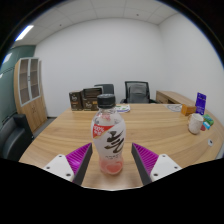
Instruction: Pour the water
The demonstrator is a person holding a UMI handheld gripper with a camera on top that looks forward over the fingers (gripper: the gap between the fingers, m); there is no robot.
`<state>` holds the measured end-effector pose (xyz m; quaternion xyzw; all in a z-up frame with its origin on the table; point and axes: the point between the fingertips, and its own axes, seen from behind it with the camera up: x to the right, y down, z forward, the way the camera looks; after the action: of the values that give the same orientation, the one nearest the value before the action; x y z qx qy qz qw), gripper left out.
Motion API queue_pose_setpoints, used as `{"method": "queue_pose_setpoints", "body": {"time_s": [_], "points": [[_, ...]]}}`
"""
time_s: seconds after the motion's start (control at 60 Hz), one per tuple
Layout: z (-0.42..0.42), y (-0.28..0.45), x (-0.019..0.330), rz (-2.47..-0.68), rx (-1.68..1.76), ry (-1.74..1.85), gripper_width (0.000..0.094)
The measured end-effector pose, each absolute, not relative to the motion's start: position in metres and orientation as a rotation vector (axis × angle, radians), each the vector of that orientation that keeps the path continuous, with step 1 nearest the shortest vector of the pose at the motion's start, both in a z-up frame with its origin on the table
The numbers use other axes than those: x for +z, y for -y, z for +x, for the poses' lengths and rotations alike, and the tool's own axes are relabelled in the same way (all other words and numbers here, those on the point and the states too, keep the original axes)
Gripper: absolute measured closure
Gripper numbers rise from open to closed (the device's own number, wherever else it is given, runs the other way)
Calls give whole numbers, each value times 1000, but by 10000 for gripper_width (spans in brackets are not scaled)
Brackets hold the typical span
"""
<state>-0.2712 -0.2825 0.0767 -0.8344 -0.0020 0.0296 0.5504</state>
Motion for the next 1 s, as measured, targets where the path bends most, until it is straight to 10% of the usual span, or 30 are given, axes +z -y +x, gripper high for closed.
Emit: {"method": "queue_pose_setpoints", "body": {"time_s": [0.15,0.417,1.0], "points": [[-274,252,70,-1934,24,4,416],[-274,253,72,-1916,18,14,651],[-151,198,278,-1617,981,-538,653]]}}
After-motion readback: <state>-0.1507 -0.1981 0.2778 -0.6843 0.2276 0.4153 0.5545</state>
